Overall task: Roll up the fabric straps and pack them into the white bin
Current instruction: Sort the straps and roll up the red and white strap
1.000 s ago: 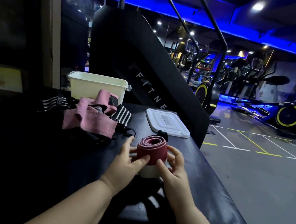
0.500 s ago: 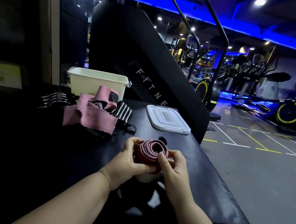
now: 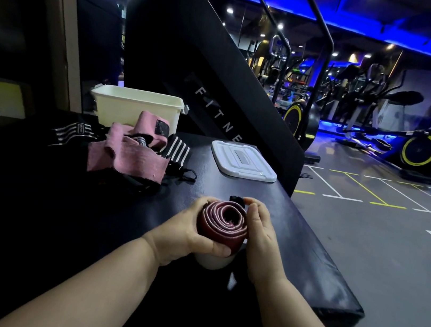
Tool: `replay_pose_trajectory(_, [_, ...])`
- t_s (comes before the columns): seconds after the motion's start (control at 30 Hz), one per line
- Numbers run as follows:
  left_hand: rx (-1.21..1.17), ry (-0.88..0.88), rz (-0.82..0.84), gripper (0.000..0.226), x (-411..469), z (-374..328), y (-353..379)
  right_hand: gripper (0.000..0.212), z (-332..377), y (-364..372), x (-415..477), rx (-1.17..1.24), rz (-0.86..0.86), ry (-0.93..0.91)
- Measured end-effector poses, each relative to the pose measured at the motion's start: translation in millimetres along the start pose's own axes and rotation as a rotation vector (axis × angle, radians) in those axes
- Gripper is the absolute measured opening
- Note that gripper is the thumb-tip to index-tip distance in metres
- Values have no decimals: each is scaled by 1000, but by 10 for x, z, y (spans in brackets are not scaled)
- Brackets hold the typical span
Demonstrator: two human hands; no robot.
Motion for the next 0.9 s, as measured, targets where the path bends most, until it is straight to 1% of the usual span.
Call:
replay_pose_trajectory(0.17, [13,-3,31,94,1,-15,28,31,-20,-12,2,26,-22,40])
replay_pose_trajectory(0.37, [32,-10,36,95,-6,0,36,29,50,-71,-4,24,-61,-19])
replay_pose_trajectory(0.5, [50,0,28,92,-8,-8,47,14,85,-111,-7,38,-71,-51])
replay_pose_trajectory(0.57, [59,14,27,90,-2,-17,58,13,91,-136,-5,44,-84,-55])
replay_pose_trajectory(0.77, [113,44,-28,91,10,-10,18,23,118,-280,-33,26,-202,-110])
replay_pose_trajectory(0.9, [150,124,-111,95,-23,-95,-31,33,151,-261,-26,0,-173,-117])
Point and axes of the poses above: each hand's wrist, its own x-axis towards the middle knuckle, its own y-axis out of the palm, z = x × y, the point moved 10 cm from there along x, towards the middle knuckle, and after that the axes turned 6 degrees about -y, right-handed, at the moved point
